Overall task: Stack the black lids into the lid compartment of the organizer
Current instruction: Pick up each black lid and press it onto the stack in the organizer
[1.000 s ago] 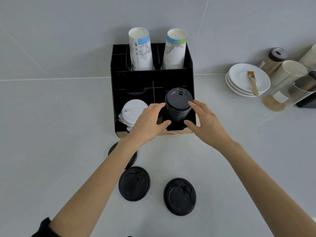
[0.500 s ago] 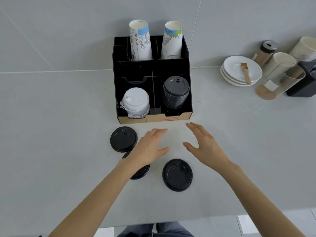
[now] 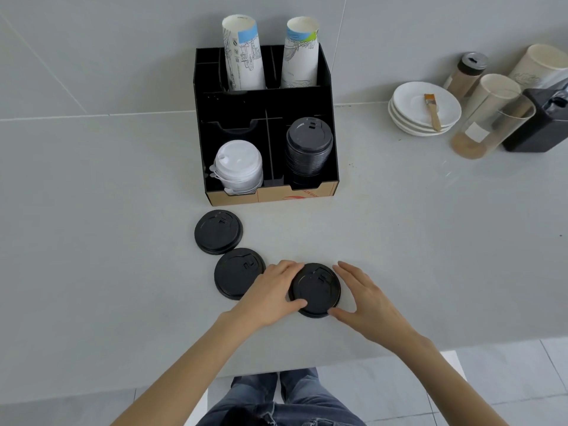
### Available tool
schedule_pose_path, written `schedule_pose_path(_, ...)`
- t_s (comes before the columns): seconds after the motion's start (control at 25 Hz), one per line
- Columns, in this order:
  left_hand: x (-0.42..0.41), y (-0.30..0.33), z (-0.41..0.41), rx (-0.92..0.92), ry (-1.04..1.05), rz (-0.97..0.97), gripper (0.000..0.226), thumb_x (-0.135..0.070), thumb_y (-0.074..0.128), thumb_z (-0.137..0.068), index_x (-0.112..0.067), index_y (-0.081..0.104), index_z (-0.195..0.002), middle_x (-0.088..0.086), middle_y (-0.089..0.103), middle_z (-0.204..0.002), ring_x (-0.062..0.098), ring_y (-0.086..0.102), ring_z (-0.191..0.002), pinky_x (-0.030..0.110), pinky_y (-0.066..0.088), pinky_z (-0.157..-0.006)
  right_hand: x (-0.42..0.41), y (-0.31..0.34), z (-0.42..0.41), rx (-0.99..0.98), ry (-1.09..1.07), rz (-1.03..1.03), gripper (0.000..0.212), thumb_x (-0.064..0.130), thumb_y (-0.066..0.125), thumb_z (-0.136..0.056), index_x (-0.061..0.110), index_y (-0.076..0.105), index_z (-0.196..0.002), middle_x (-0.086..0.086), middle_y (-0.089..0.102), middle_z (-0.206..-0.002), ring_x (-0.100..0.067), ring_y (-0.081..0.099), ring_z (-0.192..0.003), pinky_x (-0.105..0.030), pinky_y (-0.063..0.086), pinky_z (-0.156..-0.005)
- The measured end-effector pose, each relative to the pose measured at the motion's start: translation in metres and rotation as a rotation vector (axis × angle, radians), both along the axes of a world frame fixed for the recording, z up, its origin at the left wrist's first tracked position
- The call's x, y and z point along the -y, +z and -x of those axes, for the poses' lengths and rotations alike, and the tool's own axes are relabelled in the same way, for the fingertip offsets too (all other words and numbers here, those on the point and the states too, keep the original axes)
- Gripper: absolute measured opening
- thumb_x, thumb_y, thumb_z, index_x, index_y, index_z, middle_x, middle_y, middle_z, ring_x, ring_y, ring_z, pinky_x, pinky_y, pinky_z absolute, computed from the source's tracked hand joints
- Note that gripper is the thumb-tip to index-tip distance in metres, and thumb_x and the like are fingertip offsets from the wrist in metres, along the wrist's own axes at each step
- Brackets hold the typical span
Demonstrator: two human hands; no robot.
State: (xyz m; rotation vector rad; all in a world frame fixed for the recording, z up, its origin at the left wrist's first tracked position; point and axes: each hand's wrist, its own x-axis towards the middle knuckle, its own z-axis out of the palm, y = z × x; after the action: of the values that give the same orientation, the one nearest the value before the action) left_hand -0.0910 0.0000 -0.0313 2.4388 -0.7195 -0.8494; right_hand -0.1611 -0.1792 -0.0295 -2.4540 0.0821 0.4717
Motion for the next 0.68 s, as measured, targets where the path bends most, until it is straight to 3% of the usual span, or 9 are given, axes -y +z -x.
schedule_pose_path(0.52, -0.003, -0.002, 0.015, 0.045, 0.042, 0.067, 0.07, -0.028, 0.057, -0.085, -0.016, 0.017, -0.14, 0.001, 0.024, -0.148, 0.021, 0.027, -0.132, 0.029, 0.025, -0.11, -0.008, -0.005, 0.005, 0.115, -0.052, -0.072, 0.062, 0.017, 0.062, -0.081, 0.016, 0.031, -0.134, 0.002, 0.038, -0.142, -0.018, 0.044, -0.125, -0.028, 0.037, -0.104)
schedule_pose_path(0.68, -0.005, 0.002, 0.014, 0.067, 0.046, 0.08, 0.07, -0.028, 0.057, -0.085, -0.017, 0.017, -0.141, -0.002, 0.023, -0.149, 0.021, 0.026, -0.131, 0.029, 0.025, -0.11, -0.008, -0.002, 0.002, 0.141, -0.079, -0.131, 0.059, 0.016, 0.063, -0.08, 0.017, 0.035, -0.132, 0.003, 0.042, -0.138, -0.014, 0.045, -0.123, -0.018, 0.032, -0.099)
